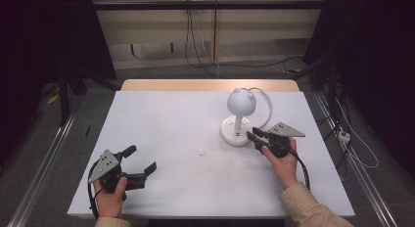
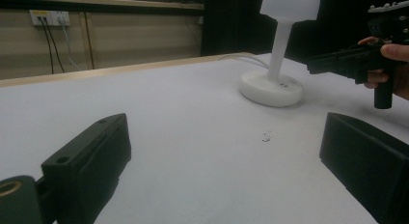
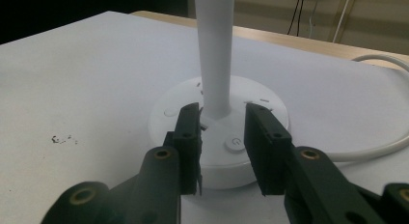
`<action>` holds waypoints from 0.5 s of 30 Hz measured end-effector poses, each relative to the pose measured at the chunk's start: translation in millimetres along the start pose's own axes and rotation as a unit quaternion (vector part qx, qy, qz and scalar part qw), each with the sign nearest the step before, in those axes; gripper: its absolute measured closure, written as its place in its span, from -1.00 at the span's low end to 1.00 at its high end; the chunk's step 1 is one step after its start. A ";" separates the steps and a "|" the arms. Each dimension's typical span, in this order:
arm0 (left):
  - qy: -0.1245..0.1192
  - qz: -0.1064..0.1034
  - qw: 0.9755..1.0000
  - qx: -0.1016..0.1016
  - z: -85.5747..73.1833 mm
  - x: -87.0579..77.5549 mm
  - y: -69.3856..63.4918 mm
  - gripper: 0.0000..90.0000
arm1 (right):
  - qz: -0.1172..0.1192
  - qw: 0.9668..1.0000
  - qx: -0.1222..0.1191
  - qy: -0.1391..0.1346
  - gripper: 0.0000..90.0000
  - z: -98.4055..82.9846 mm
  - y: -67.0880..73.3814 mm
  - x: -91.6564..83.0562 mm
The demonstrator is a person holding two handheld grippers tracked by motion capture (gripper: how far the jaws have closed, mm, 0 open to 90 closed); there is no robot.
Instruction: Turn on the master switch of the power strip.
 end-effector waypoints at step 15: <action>0.000 -0.001 1.000 0.000 0.0 0.3 -0.1 -0.92 | 0.008 1.000 0.011 0.007 0.72 1.3 -1.0 5.5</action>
Point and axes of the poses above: each handheld gripper's, and its own axes: x roughly forward along the jaws, z roughly out of its top, y roughly to its left, the point moved 4 cm from there along x, roughly forward along the jaws, and after that the axes turned 8 degrees about y, right-handed, at the moved point
